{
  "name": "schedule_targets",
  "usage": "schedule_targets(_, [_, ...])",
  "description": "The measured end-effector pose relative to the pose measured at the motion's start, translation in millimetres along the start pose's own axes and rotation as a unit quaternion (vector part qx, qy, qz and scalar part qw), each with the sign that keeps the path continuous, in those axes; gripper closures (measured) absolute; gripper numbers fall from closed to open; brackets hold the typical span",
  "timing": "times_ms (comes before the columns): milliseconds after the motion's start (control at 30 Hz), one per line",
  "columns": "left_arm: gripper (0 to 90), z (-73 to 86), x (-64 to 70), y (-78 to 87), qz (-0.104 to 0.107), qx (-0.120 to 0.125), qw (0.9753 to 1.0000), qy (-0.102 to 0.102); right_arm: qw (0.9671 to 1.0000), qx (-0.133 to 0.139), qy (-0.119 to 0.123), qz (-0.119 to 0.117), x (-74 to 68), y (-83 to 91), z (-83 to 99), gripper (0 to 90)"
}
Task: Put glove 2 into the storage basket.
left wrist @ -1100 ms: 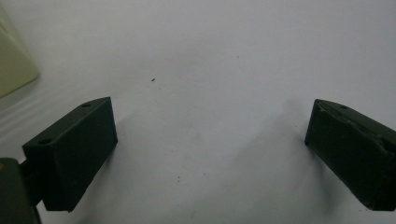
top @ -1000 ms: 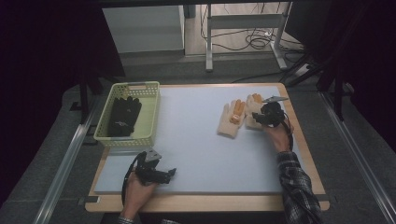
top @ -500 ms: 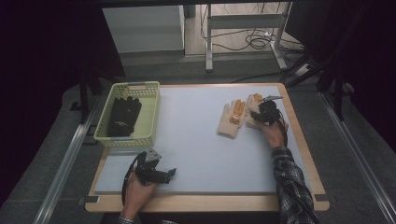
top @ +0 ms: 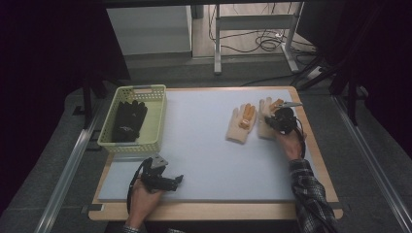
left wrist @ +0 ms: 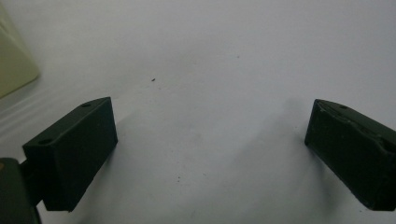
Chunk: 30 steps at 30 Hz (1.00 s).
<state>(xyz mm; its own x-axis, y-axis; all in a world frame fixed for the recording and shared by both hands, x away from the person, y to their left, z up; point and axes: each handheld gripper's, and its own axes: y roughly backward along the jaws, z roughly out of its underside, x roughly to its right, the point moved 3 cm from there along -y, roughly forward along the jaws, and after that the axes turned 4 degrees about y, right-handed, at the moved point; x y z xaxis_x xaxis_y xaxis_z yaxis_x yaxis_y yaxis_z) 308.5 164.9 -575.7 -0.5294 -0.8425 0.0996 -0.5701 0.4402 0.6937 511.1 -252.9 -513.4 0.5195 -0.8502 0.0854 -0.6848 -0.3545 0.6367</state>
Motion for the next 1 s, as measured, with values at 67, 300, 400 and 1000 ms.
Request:
schedule_targets(67, [2.7, 0.0, 0.0, 0.0, 0.000, 0.000, 1.0000, 0.000, 1.0000, 0.004, 0.002, -0.006, -4.9, 7.4, -1.6, 79.4])
schedule_targets(300, [2.6, 0.0, 0.1, 0.0, 0.000, 0.000, 1.0000, 0.001, 0.9990, 0.013, 0.012, -0.042, -33.1, 35.5, -4.2, 79.3])
schedule_targets(400, [2.6, 0.0, 0.1, 0.0, 0.000, 0.000, 1.0000, 0.001, 0.9978, 0.014, 0.023, -0.060, -49.6, 45.5, -4.0, 79.2])
schedule_targets(1000, [2.7, 0.0, -0.1, 0.1, -0.001, 0.000, 1.0000, -0.001, 0.9814, 0.013, 0.078, -0.175, -195.5, 55.6, 12.1, 78.5])
